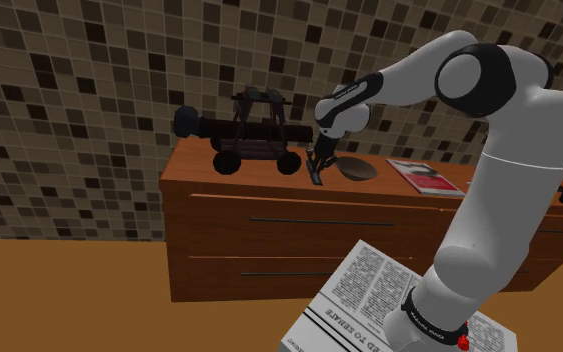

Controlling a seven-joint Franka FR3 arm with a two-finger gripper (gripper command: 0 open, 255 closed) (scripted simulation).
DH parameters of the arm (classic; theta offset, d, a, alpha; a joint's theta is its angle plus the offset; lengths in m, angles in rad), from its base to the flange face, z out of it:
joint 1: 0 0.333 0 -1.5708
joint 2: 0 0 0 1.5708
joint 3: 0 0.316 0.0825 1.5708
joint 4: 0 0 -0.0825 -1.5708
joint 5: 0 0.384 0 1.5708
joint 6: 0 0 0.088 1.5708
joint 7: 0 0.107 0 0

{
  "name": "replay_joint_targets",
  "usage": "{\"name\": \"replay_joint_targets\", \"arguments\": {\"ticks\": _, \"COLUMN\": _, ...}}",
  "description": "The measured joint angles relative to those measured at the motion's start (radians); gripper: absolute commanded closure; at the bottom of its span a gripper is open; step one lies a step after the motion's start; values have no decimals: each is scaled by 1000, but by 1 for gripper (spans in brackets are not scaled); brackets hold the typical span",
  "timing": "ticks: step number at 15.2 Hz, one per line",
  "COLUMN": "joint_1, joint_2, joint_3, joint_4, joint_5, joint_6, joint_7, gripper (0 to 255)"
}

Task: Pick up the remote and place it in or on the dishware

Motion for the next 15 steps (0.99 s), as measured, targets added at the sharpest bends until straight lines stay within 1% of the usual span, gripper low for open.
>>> {"name": "replay_joint_targets", "arguments": {"ticks": 15, "joint_1": 6, "joint_2": -99, "joint_3": -10, "joint_4": 81, "joint_5": -47, "joint_6": -179, "joint_7": 42, "gripper": 255}}
